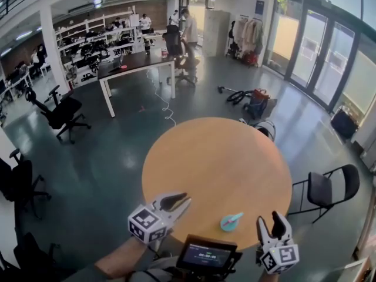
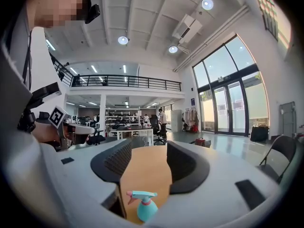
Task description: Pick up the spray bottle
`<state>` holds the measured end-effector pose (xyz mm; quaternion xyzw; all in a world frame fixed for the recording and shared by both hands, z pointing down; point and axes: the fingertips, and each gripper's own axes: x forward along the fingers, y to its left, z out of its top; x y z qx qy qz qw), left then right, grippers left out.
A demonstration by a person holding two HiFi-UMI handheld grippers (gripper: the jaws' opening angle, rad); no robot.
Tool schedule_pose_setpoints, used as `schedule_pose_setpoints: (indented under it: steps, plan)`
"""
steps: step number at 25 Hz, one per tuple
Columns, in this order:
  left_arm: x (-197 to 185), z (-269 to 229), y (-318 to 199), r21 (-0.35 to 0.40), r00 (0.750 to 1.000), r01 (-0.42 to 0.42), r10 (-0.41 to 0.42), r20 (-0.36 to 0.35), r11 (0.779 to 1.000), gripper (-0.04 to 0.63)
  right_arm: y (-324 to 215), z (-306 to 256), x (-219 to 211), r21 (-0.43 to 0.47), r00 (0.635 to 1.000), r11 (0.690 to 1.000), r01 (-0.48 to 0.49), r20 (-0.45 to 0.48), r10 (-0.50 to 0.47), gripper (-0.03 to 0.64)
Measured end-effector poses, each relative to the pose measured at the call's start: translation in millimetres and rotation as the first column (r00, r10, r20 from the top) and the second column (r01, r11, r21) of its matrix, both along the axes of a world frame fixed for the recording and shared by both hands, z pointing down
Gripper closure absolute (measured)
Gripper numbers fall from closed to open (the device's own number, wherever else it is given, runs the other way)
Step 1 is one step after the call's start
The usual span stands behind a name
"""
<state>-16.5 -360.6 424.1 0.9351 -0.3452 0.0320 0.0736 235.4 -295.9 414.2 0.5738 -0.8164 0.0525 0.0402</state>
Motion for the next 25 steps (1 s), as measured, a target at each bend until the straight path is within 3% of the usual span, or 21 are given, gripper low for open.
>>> schedule_pose_setpoints:
  steps: [9, 14, 19, 25]
  plan:
    - [-2, 34, 2, -0.043, 1.000, -0.011, 0.011, -0.007, 0.999, 0.457, 2, 45, 2, -0.080, 1.000, 0.997, -0.010, -0.012, 0.009, 0.313]
    - [1, 61, 4, -0.091, 1.000, -0.005, 0.005, -0.002, 0.996, 0.413, 5, 73, 4, -0.076, 0.999, 0.996, 0.040, -0.009, -0.041, 0.285]
    - [1, 75, 6, -0.086, 1.000, 0.002, -0.004, -0.015, 0.996, 0.410, 8, 99, 0, -0.107, 0.997, 0.991, 0.078, -0.001, -0.078, 0.261]
    - [1, 108, 12, -0.152, 1.000, 0.006, -0.006, 0.000, 0.988, 0.391, 16, 129, 1, -0.154, 0.996, 0.984, 0.092, 0.018, -0.090, 0.238]
